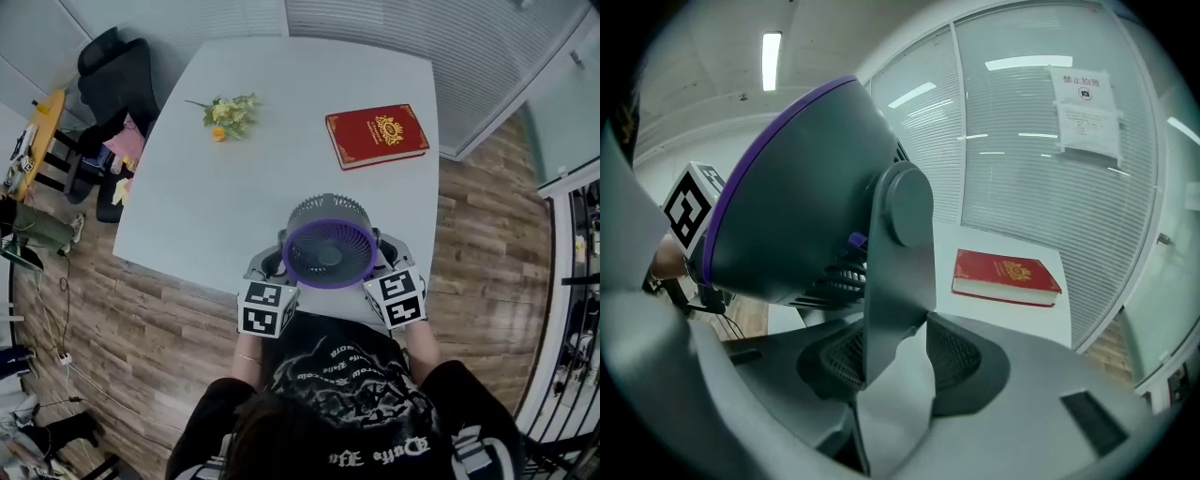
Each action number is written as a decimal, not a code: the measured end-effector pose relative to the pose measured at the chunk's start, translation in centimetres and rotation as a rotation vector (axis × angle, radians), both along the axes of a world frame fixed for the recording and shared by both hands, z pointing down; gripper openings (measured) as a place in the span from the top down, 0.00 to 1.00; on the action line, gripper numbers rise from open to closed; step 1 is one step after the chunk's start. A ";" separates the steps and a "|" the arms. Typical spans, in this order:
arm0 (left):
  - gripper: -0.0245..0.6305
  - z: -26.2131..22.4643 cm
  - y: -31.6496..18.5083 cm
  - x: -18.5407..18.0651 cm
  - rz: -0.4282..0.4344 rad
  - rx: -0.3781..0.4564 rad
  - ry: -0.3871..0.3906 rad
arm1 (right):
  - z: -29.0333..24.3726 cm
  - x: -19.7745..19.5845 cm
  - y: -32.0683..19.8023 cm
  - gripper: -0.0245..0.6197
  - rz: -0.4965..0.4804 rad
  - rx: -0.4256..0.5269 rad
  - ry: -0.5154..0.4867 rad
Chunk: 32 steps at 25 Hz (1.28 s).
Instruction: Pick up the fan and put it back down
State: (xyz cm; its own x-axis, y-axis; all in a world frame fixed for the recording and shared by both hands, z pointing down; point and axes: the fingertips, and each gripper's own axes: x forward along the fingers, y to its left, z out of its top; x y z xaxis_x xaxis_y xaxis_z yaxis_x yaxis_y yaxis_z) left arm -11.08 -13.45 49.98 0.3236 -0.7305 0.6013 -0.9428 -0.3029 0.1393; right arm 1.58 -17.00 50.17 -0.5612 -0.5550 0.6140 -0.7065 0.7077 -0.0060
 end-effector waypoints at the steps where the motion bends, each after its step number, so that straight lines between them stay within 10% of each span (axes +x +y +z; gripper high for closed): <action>1: 0.85 0.0 0.0 0.6 0.009 0.001 0.000 | 0.1 0.6 0.1 0.71 0.009 -0.001 0.002; 32: 0.85 5.7 -7.8 12.5 0.204 -0.053 -0.026 | 6.0 13.2 -5.1 0.72 0.228 -0.071 -0.012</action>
State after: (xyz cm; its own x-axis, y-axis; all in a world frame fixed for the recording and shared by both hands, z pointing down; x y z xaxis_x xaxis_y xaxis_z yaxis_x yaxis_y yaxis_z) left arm 1.38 -21.24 55.64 0.4453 -0.6185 0.6474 -0.8664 -0.4803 0.1370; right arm 14.81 -22.08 56.12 -0.4339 -0.6242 0.6497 -0.8476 0.5273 -0.0595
